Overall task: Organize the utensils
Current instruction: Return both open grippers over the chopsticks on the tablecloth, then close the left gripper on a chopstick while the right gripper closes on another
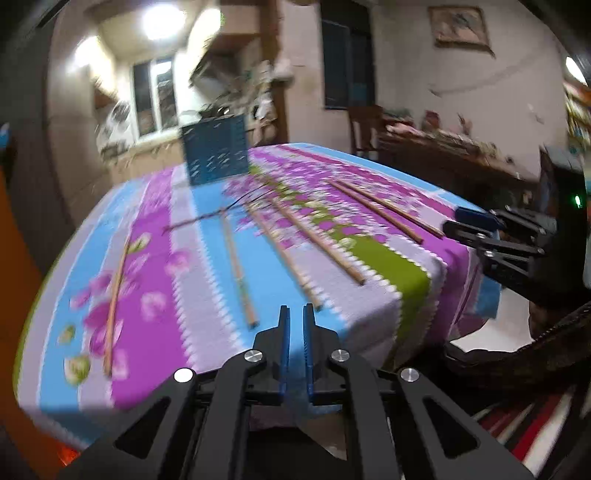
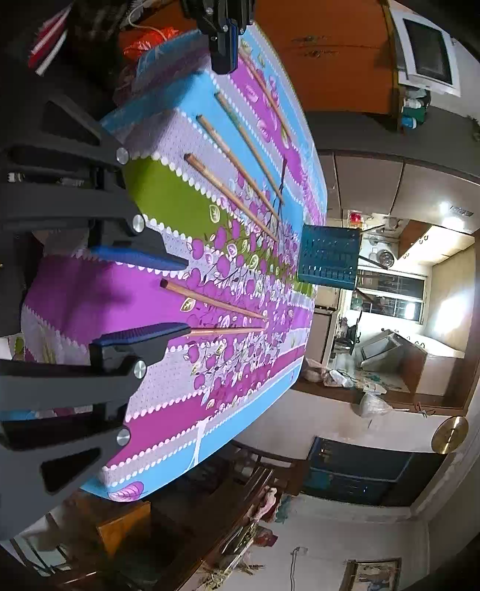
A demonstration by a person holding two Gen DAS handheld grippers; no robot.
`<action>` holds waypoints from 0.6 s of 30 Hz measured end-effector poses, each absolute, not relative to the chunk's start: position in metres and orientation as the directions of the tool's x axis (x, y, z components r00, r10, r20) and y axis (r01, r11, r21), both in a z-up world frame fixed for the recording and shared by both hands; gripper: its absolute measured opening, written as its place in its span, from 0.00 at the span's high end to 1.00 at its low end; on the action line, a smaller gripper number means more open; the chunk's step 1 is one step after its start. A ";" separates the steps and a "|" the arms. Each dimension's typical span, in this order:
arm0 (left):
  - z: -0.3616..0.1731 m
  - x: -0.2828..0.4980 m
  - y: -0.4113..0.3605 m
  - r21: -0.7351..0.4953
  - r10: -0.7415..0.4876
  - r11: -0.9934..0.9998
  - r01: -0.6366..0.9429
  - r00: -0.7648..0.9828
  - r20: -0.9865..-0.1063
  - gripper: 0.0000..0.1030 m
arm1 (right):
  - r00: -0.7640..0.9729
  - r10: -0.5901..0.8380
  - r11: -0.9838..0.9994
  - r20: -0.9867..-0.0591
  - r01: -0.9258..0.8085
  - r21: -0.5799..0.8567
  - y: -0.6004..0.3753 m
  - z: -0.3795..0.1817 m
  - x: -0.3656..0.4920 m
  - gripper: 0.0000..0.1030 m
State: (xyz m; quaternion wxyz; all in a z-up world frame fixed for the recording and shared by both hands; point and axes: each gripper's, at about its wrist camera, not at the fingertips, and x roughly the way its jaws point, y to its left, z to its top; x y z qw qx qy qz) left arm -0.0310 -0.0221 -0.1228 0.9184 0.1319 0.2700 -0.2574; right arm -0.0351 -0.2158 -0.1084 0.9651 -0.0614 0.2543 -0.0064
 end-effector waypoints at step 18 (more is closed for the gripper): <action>-0.149 -0.012 -0.057 0.203 -0.238 0.895 0.398 0.808 -0.539 0.84 | 0.881 -0.063 0.992 -0.469 0.004 -0.127 -0.213 -0.124 -0.040 0.73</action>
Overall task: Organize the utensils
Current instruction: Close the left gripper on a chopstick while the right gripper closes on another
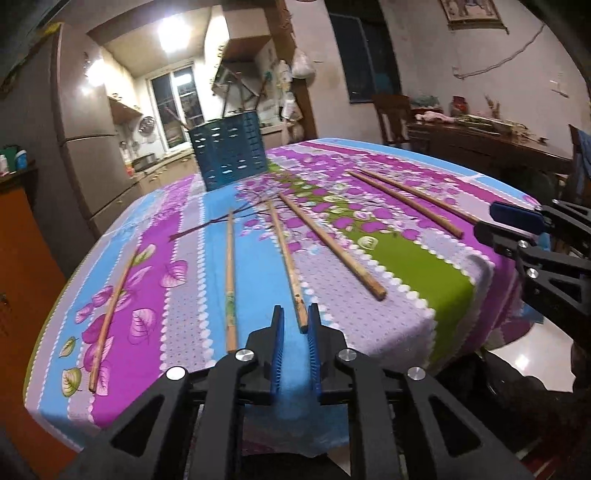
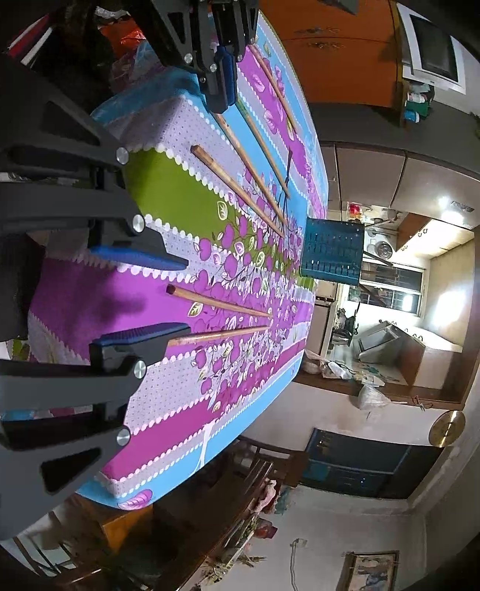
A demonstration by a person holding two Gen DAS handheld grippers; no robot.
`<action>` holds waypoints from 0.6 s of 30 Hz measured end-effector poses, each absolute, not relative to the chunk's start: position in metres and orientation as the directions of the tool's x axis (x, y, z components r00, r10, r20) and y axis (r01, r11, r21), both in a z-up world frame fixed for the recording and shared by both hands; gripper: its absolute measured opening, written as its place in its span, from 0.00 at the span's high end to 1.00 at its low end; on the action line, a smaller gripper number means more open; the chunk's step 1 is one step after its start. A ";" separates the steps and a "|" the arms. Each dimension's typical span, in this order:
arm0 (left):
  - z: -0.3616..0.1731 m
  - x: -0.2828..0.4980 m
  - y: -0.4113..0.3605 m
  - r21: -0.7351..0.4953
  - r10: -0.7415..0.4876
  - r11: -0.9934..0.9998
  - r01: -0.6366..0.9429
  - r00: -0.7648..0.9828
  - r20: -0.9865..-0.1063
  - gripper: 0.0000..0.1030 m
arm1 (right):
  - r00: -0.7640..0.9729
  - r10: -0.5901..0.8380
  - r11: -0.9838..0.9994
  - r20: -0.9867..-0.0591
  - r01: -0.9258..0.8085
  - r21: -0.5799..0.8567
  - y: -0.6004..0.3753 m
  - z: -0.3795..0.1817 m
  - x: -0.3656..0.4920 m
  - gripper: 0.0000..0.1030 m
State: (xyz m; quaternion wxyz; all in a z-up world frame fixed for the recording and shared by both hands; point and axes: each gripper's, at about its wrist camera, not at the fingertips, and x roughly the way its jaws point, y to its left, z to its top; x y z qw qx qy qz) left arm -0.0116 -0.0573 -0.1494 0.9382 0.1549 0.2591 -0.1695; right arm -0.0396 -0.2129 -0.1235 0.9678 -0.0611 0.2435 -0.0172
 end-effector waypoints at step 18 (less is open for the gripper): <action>-0.156 -0.002 -0.058 0.183 -0.223 0.916 0.357 0.833 -0.506 0.79 | 0.865 -0.120 0.990 -0.487 0.064 -0.129 -0.206 -0.139 -0.008 0.83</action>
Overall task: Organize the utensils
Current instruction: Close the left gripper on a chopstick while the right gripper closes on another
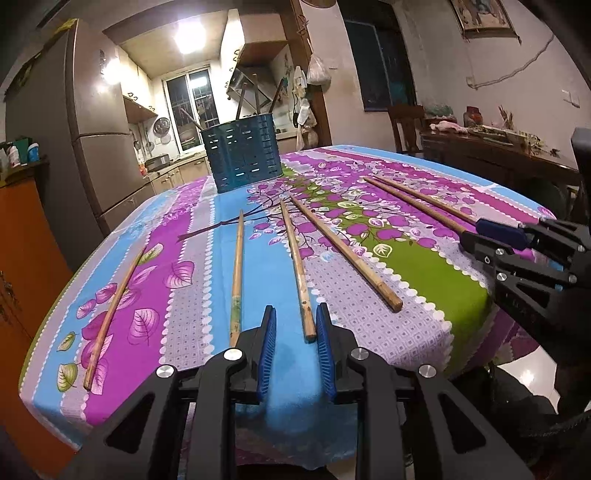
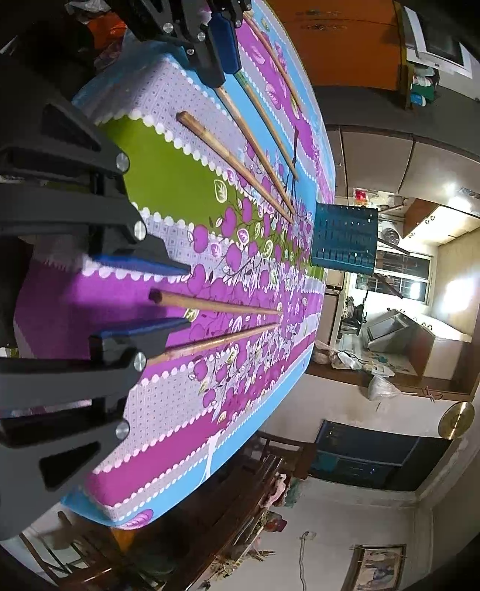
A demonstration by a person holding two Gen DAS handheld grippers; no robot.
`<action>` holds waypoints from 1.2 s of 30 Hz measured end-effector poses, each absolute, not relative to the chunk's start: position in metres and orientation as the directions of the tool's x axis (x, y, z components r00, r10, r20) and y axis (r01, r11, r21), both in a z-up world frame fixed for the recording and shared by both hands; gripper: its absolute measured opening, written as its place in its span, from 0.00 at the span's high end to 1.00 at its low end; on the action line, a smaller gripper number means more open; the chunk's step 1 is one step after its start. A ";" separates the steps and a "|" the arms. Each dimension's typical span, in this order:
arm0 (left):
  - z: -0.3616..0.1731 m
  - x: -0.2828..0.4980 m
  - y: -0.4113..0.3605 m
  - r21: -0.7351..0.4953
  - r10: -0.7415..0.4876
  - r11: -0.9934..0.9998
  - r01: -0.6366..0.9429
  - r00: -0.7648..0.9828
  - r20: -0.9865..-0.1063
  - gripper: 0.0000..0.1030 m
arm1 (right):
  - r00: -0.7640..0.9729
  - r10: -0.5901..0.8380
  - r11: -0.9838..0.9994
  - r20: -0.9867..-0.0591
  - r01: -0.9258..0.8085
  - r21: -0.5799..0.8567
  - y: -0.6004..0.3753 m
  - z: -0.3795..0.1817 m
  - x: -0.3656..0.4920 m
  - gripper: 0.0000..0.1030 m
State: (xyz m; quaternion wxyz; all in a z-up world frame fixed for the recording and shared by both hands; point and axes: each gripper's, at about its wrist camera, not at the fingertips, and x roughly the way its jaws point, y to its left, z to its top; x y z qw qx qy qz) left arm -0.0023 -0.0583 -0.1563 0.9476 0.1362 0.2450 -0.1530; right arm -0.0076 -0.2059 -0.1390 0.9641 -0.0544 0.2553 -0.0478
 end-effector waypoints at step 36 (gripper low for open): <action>-0.157 -0.005 -0.057 0.172 -0.248 0.911 0.374 0.833 -0.494 0.93 | 0.864 -0.055 0.995 -0.501 0.090 0.046 -0.221 -0.134 -0.009 0.95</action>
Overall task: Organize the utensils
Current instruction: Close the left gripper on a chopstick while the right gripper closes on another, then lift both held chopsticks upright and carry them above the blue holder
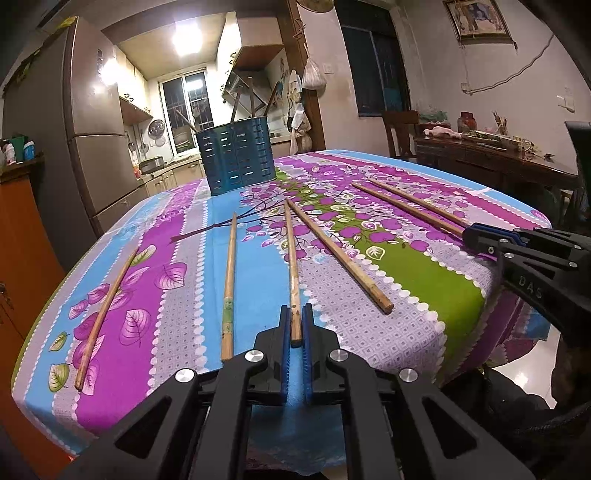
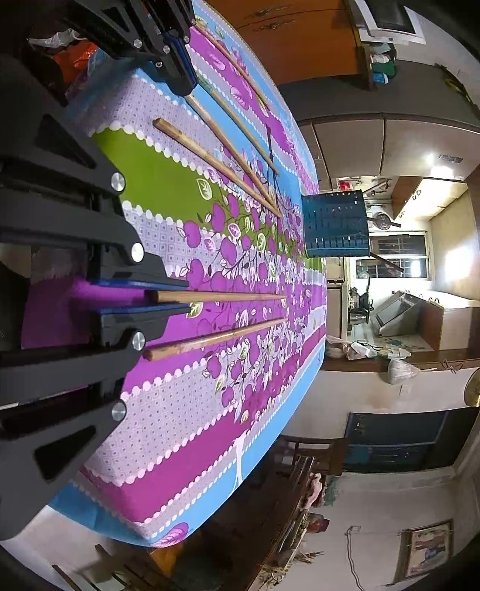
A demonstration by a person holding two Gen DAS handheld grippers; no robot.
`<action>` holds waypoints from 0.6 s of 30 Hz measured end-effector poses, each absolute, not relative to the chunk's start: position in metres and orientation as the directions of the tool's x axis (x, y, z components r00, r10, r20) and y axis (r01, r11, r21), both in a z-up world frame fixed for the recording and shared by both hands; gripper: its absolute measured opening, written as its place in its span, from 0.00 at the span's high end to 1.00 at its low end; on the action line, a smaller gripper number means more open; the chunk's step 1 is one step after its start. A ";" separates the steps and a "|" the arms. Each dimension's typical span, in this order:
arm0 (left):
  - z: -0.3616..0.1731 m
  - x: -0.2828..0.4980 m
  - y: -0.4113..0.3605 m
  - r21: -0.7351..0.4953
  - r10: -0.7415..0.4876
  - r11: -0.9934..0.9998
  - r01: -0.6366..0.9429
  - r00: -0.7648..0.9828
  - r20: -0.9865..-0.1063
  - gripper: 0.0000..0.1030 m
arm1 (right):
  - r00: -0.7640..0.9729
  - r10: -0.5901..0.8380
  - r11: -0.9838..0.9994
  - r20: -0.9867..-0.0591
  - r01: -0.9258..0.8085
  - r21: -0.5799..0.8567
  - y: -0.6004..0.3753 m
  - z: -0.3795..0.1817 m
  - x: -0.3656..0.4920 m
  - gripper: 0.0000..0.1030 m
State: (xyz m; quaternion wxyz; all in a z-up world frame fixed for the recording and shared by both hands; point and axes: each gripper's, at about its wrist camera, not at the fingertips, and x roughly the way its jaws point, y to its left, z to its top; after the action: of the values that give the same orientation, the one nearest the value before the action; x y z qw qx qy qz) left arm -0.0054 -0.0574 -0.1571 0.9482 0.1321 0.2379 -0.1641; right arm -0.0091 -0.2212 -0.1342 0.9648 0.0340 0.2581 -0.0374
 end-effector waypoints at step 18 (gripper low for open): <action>-0.105 -0.020 -0.033 0.189 -0.237 0.924 0.334 0.885 -0.401 0.93 | 0.934 -0.049 0.998 -0.354 0.034 -0.049 -0.217 -0.080 -0.032 0.95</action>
State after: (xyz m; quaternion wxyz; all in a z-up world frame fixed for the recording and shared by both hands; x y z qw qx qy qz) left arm -0.0198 -0.0328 -0.1048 0.9623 0.1273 0.1889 -0.1483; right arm -0.0325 -0.2170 -0.0803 0.9831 -0.0213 0.1804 -0.0212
